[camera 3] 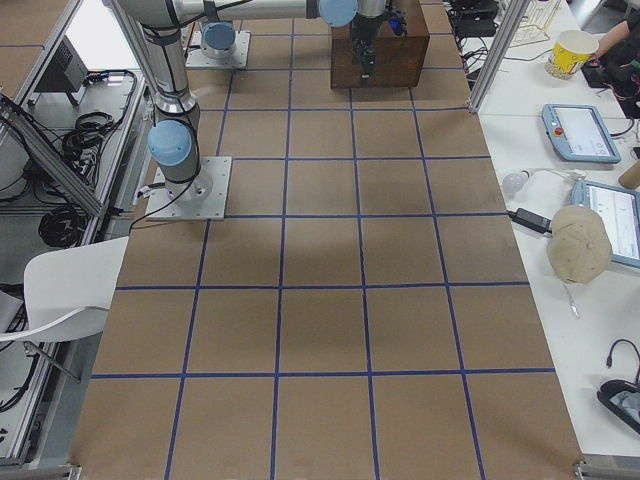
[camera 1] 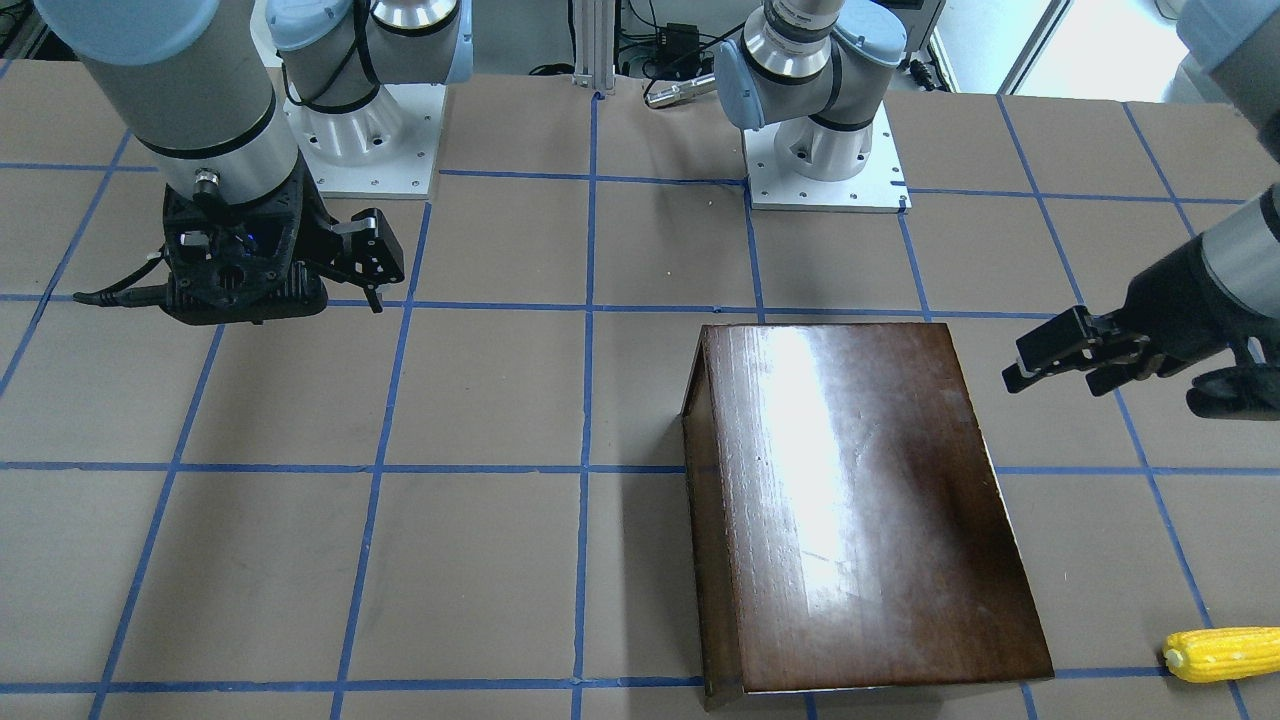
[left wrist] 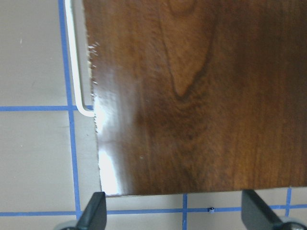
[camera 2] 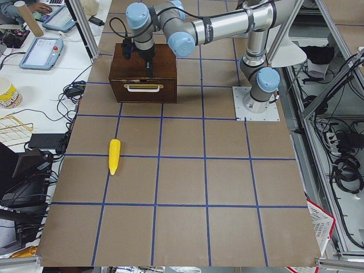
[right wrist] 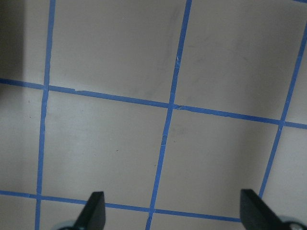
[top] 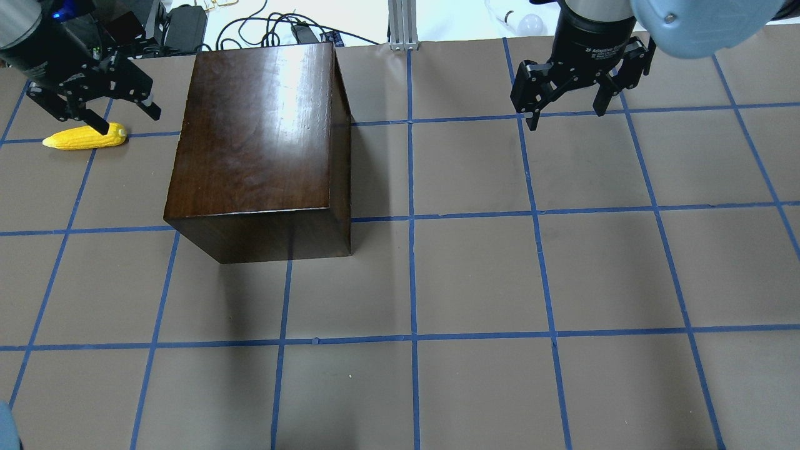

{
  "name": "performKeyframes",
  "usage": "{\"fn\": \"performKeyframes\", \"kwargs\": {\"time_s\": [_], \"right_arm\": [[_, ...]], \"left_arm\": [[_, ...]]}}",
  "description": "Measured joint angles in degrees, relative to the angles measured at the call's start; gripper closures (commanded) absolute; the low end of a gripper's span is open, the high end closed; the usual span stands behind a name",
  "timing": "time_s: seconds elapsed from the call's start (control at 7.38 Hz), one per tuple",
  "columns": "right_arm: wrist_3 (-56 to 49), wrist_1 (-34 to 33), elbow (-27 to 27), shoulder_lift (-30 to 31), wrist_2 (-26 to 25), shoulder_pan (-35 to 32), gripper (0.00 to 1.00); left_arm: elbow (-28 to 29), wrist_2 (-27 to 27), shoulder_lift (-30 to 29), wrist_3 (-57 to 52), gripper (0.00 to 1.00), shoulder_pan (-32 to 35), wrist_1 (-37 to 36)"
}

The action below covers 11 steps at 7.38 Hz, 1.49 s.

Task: Open drawer and put corn inside
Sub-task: 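Move the left gripper down to the white drawer handle and grasp it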

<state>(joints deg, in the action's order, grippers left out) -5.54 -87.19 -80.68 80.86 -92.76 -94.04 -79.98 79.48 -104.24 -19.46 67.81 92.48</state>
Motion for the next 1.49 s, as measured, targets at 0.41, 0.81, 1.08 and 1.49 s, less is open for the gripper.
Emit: {"fn": "performKeyframes", "kwargs": {"time_s": [0.41, 0.81, 1.08, 1.49], "right_arm": [[0.02, 0.00, 0.00, 0.00, 0.03, 0.00, 0.00], [0.00, 0.00, 0.00, 0.00, 0.04, 0.00, 0.00], [0.00, -0.04, 0.00, 0.00, 0.04, 0.00, 0.00], [0.04, -0.01, 0.00, 0.00, 0.04, 0.00, 0.00]], "left_arm": [[0.07, -0.82, -6.43, -10.99, 0.00, -4.29, -4.10], [0.05, -5.61, -11.82, -12.58, 0.00, -4.95, -6.81], [-0.08, -6.64, -13.21, -12.55, 0.00, -4.72, -7.09], [-0.70, -9.68, -13.99, -11.12, 0.00, -4.34, -7.04]]}}
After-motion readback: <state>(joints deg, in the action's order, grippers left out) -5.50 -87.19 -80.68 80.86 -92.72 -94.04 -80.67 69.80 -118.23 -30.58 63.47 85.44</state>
